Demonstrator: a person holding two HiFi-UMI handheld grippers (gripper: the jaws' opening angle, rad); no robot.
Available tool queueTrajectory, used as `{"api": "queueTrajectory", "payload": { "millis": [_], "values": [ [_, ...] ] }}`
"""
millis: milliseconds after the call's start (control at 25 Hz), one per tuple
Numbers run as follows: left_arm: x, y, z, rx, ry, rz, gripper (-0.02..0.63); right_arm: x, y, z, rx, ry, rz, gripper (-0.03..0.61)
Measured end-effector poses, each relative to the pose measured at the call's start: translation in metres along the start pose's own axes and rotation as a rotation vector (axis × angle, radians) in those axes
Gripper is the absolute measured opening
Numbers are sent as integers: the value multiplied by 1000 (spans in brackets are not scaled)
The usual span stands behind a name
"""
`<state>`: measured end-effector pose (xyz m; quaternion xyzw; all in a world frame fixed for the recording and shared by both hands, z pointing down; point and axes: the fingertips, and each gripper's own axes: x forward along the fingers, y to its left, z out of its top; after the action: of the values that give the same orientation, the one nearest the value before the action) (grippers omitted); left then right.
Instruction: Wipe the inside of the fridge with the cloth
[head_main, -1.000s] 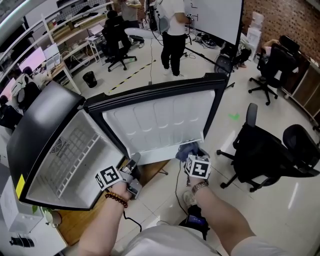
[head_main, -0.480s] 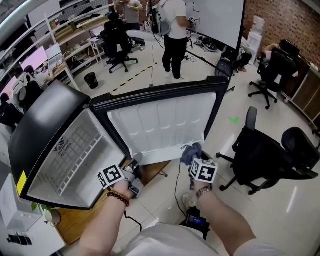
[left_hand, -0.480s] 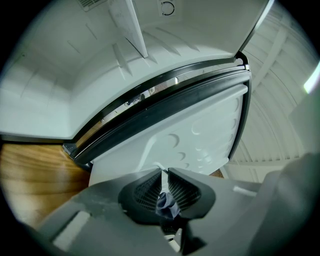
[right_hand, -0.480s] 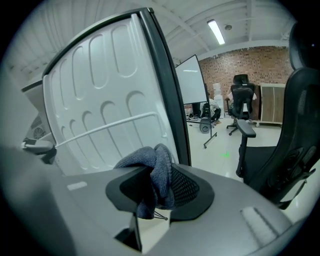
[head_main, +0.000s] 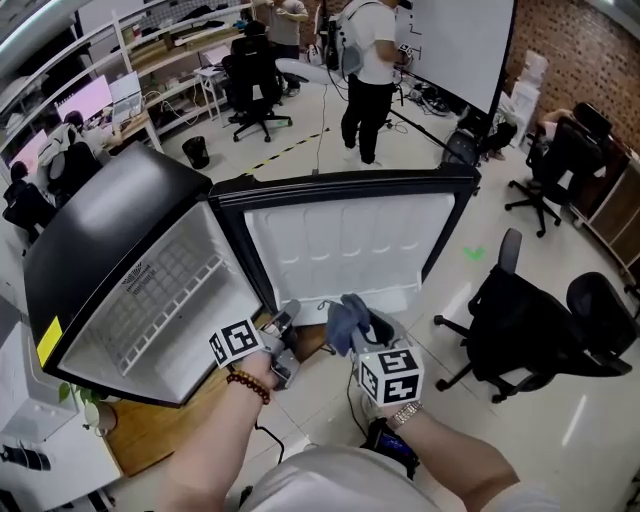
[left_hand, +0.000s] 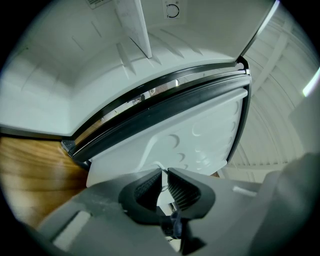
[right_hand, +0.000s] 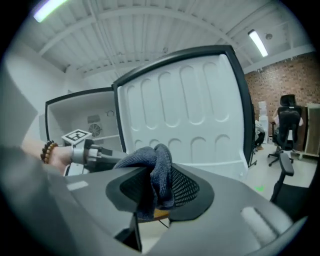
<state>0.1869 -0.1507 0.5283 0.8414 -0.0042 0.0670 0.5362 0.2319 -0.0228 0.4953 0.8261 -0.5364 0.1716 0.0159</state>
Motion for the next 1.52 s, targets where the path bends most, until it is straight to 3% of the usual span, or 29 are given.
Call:
{"api": "queueTrajectory", "payload": {
  "millis": [240,520,1080,1520],
  "values": [
    [-2,0,-1,-18,-2,-13,40,28,52,53,-115,-62,120,118],
    [-3,0,-5,-33,20,-26,40,66,78,40,-92,21,202,120],
    [-3,0,-1,-37,4,-20,38,68,44,24,-155,33,131,119],
    [-1,0,1,-44,-8,-17,37,52,4,24,-137,27,47,120]
  ]
}}
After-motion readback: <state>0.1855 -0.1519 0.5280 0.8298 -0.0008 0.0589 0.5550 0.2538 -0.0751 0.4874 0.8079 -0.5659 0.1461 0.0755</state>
